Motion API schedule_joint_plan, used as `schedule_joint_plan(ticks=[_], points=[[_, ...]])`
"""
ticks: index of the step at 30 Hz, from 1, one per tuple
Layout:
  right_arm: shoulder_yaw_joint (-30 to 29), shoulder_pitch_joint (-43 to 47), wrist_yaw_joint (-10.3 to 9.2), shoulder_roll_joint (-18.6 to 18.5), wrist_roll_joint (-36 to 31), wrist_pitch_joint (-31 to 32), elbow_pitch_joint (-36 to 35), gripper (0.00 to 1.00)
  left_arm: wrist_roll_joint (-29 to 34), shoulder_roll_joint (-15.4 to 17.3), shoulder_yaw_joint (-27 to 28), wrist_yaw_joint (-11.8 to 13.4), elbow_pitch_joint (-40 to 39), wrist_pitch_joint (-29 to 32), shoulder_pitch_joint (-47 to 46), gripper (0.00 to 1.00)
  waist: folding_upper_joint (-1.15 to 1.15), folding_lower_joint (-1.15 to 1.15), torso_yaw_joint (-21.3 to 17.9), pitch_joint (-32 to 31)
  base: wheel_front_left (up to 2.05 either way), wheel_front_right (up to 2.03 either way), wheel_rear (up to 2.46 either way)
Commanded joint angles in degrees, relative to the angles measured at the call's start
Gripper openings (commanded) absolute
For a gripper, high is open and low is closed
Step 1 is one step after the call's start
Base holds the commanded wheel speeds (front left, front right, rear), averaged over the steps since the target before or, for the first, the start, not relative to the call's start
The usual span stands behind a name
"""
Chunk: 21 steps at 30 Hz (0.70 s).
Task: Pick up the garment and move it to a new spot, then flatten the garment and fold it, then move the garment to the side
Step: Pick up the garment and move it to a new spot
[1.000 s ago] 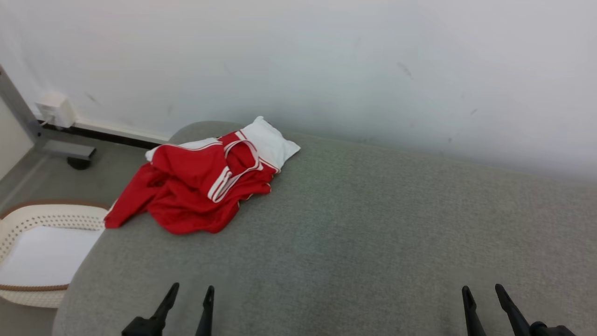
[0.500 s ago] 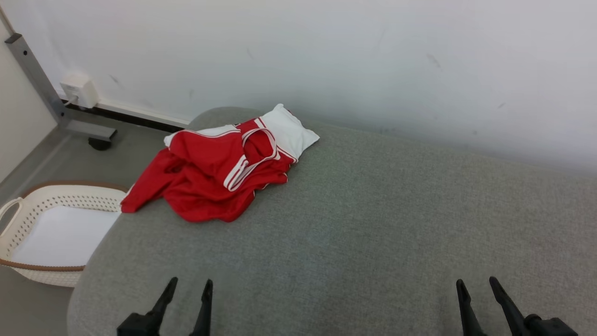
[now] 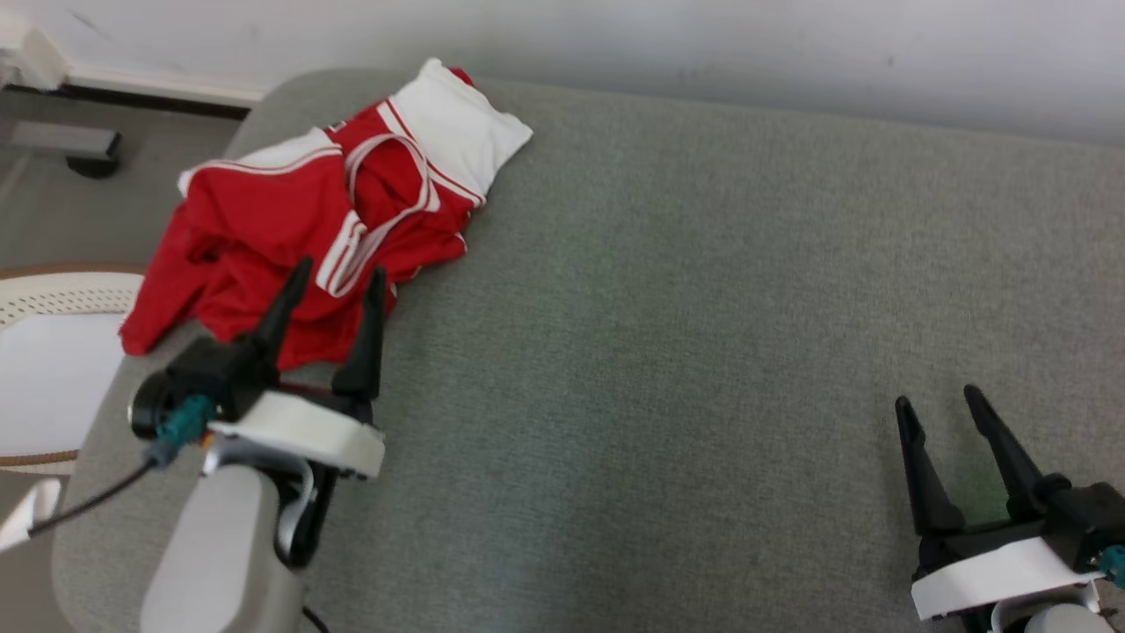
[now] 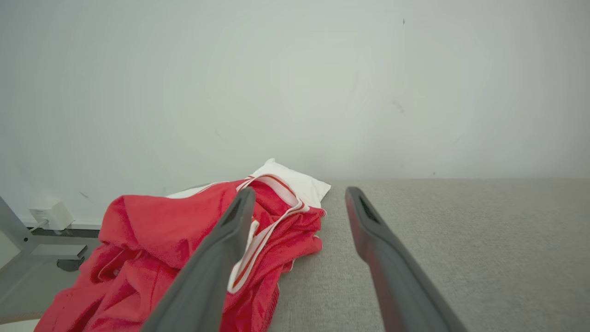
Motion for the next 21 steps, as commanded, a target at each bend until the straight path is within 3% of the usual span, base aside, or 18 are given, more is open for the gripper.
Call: schedule_joint_plan(ticks=[1,10,21], points=[[-0.2,-1.5,-0.1,-0.6,-0.8,0.0,-0.3,1.0,0.1,0.7,-0.2,0.0,1.0,0.0,-2.2,1.0,0.0,-0.01,-3.1,6.6,0.0,0.0,0.0],[-0.7,-5.3,-0.17,-3.1,-0.9,0.2,-0.9,1.0,-1.6,6.3,-1.3,-0.4,11.4,5.0,-20.2,1.0,0.0,-0.01,-5.6,14.8,0.0,0.0,0.0],[-0.8,-7.1,-0.34,-4.3,-0.7,0.7,0.0,1.0,-2.5,9.2,-2.4,0.7,26.5,13.6,-29.7,1.0,0.0,-0.01,-7.3,18.4,0.0,0.0,0.0]])
